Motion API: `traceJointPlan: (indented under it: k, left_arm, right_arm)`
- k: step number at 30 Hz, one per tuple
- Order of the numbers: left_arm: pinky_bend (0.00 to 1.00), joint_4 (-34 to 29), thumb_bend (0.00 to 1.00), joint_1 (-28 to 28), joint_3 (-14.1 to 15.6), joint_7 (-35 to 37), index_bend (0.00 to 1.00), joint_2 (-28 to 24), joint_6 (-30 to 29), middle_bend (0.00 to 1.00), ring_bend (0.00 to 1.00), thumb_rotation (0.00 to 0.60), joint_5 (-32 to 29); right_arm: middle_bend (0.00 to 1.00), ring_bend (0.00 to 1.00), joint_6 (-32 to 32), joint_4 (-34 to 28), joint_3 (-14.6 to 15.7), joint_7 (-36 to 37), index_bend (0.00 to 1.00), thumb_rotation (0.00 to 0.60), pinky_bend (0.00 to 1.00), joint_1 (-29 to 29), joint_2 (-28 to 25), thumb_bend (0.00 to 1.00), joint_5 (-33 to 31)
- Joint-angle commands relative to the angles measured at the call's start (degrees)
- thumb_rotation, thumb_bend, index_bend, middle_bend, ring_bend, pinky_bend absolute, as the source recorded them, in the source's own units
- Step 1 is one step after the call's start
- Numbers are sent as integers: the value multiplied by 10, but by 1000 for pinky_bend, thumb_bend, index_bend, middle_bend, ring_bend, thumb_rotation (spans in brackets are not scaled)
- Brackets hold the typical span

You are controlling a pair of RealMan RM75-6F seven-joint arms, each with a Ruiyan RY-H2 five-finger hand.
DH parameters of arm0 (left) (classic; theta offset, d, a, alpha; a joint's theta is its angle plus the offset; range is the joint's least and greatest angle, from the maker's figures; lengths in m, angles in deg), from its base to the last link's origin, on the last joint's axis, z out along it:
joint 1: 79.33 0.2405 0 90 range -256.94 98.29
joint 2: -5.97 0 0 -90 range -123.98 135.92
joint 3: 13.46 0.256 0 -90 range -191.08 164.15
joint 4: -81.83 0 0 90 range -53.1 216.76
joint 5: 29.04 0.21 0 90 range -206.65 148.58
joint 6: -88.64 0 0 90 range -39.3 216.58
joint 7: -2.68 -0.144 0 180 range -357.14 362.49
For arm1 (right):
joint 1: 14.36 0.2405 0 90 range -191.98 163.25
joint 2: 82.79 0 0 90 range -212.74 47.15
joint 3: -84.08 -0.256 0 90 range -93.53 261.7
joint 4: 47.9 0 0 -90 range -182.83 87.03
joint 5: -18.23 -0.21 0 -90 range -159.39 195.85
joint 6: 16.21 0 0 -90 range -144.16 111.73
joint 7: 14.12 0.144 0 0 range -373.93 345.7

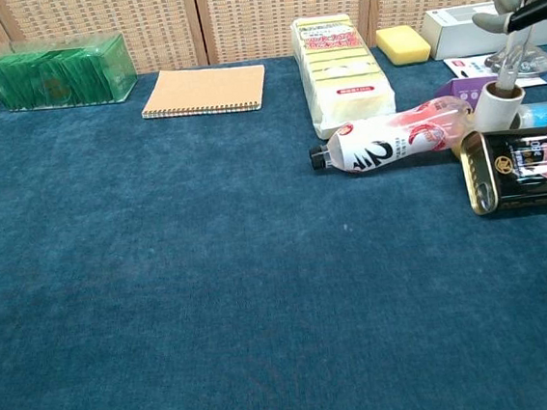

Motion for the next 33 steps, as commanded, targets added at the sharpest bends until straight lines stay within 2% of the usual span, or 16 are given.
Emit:
traceJointPlan:
  k: [1, 18, 33]
  left_arm:
    - [257, 0, 209, 0, 0, 0, 40, 1, 0, 32, 45, 600, 1]
    - [256, 4, 208, 1, 1, 2, 41, 3, 0, 32, 45, 600, 1]
    - [257, 5, 208, 1, 2, 4, 41, 3, 1, 32, 45, 600, 1]
  right_arm:
    - [1000, 1000, 2, 11, 3, 5, 798, 600, 987, 0, 8, 358, 1]
    - [963, 997, 6, 54, 13, 20, 796, 600, 910, -1, 31, 326, 5]
    - [818, 841, 14, 59, 24, 24, 703, 600, 767, -6, 34, 311, 10]
